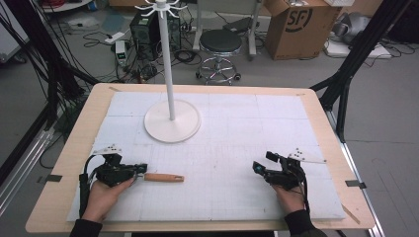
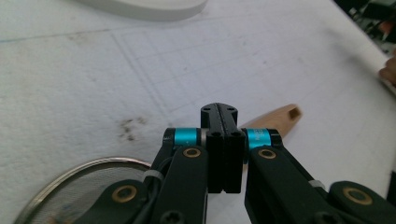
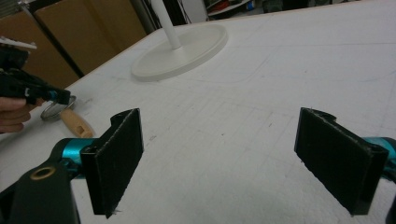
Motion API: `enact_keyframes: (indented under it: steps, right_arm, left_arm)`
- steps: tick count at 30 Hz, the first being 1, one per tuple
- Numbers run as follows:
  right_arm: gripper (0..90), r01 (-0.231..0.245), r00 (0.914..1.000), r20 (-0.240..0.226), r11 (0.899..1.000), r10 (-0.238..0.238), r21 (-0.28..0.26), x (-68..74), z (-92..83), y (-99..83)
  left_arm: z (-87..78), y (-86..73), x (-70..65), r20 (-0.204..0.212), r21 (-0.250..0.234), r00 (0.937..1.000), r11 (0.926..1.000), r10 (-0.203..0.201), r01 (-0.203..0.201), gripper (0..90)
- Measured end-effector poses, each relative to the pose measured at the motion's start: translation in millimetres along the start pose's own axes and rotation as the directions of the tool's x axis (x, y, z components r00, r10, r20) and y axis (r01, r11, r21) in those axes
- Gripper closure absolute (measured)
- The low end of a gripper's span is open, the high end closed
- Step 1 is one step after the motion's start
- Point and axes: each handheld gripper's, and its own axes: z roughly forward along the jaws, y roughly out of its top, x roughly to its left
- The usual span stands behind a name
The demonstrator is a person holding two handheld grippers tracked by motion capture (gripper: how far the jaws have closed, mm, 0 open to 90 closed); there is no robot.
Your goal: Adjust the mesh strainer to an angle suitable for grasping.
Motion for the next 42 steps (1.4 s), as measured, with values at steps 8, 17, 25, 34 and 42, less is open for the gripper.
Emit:
enact_keyframes:
  steps: [8,17,25,34,42]
  right_arm:
    - [15.0,0.006,1.0,0.004,1.0,-0.006,-0.011,0.3,-1.5,1.1]
    - [15.2,0.01,0.9999,0.007,1.0,-0.01,-0.014,1.8,-2.1,1.8]
    - [15.2,0.014,0.9999,0.005,1.0,-0.014,-0.013,2.5,-2.3,1.8]
    - [15.2,0.026,0.9996,0.008,1.0,-0.026,-0.003,3.4,-1.7,1.7]
    - [15.2,0.033,0.9994,0.005,0.999,-0.033,-0.003,4.7,-1.4,2.1]
  left_arm:
    - [21.3,-15.0,-37.1,0.047,0.074,0.9979,0.9961,0.045,-0.048,90.0]
    - [53.8,-17.5,-51.1,0.083,0.181,0.9956,0.9817,0.044,-0.059,90.0]
    - [79.5,-0.4,-55.8,0.016,0.16,0.9984,0.9855,0.055,-0.057,90.0]
    - [93.6,12.6,-48.4,-0.043,0.119,0.999,0.9928,0.012,-0.007,90.0]
    - [93.8,19.2,-35.2,-0.079,0.083,0.9953,0.9946,-0.056,0.063,90.0]
